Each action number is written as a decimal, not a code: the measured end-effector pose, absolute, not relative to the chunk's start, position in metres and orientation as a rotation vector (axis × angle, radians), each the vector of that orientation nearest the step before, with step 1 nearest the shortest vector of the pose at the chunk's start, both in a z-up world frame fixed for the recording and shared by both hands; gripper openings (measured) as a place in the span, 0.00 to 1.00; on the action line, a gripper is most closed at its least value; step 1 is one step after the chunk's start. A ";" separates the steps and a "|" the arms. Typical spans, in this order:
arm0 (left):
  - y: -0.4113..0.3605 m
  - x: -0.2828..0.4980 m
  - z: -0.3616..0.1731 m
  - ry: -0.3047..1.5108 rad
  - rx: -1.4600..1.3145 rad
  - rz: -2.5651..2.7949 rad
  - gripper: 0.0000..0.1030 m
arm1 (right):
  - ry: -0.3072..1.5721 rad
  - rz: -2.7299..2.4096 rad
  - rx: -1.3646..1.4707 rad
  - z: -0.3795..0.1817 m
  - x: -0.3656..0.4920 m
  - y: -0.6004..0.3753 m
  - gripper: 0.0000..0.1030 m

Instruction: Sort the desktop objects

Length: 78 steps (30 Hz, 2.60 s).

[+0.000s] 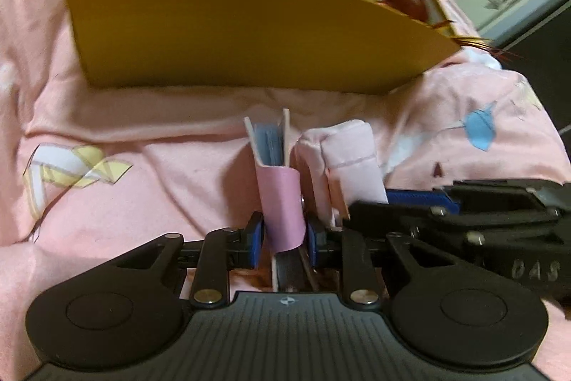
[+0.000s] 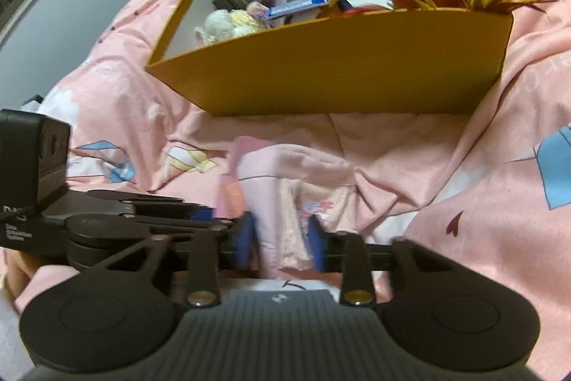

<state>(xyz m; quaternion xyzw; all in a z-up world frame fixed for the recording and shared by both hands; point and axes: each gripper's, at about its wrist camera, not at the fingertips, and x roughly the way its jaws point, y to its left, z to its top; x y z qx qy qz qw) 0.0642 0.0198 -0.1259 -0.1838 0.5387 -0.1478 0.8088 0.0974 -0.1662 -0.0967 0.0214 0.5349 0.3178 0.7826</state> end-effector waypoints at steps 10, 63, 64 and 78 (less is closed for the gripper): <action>0.001 0.072 -0.125 1.131 -0.375 -0.386 0.26 | 1.130 0.608 0.058 -0.085 0.095 -0.184 0.43; 0.016 0.077 0.021 0.696 -0.264 -0.317 0.23 | 0.669 0.664 0.054 0.049 0.110 -0.195 0.24; 0.015 0.084 0.023 0.690 -0.263 -0.313 0.23 | 0.663 0.648 0.054 0.048 0.113 -0.195 0.24; 0.002 0.154 0.002 0.771 -0.274 -0.322 0.23 | 0.626 0.534 0.023 0.036 0.172 -0.189 0.24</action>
